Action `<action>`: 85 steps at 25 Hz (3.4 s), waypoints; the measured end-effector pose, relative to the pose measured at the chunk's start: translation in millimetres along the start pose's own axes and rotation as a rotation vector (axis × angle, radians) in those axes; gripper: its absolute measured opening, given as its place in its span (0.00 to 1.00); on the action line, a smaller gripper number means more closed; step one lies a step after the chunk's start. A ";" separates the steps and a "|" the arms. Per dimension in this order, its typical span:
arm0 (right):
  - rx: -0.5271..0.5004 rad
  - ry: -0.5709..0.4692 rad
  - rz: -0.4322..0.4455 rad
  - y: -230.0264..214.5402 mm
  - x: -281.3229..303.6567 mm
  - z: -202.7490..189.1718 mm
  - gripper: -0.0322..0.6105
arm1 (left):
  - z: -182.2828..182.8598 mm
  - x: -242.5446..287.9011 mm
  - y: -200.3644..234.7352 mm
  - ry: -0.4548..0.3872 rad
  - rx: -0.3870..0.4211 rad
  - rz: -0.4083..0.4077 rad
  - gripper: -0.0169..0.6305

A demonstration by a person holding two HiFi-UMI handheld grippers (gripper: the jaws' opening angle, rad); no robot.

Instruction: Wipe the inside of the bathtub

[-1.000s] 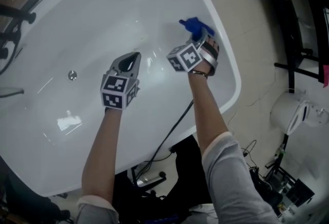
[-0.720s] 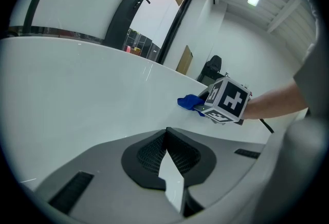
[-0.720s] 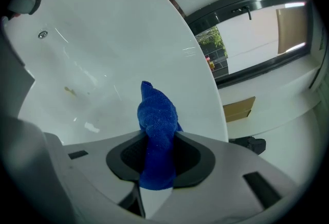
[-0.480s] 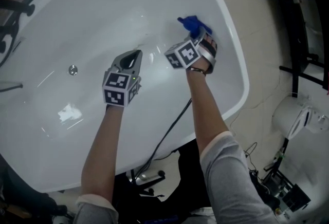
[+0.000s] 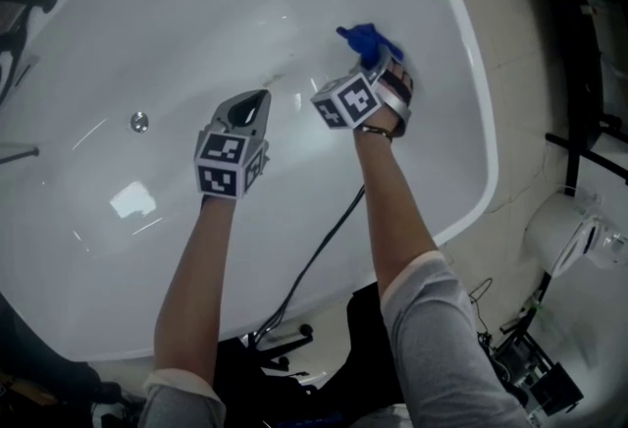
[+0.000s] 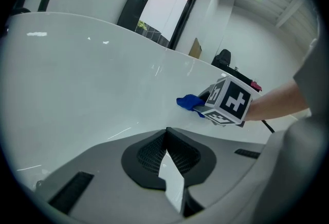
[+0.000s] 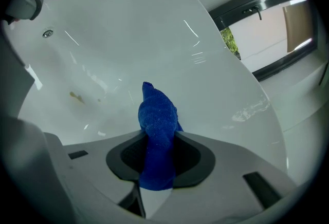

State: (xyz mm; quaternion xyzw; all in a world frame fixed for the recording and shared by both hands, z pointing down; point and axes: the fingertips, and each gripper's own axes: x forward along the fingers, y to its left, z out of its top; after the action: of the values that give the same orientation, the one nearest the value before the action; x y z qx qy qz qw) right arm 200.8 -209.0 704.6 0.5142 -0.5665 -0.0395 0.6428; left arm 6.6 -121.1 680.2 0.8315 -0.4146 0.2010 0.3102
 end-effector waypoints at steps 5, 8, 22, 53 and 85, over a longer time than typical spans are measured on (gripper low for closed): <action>-0.023 -0.010 0.019 28.6 18.7 5.8 0.22 | -12.6 9.5 16.5 -0.001 -0.002 0.027 0.03; -0.014 -0.026 0.032 45.9 29.6 13.2 0.22 | -23.1 16.9 26.0 0.006 -0.003 0.040 0.03; -0.048 -0.069 0.114 116.9 80.7 35.1 0.22 | -65.9 53.7 49.5 0.020 -0.010 0.082 0.03; 0.114 0.084 0.572 292.2 67.3 39.9 0.20 | -141.1 17.3 122.6 0.058 -0.137 0.174 0.03; 0.135 0.133 0.551 351.3 6.4 59.8 0.21 | -154.7 -42.4 168.3 0.091 -0.135 0.251 0.03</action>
State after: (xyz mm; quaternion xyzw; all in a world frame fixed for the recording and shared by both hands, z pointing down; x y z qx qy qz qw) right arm -29.6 -85.4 946.7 0.3839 -0.6426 0.2080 0.6295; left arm -166.7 -69.6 826.4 0.7405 -0.5133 0.2474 0.3563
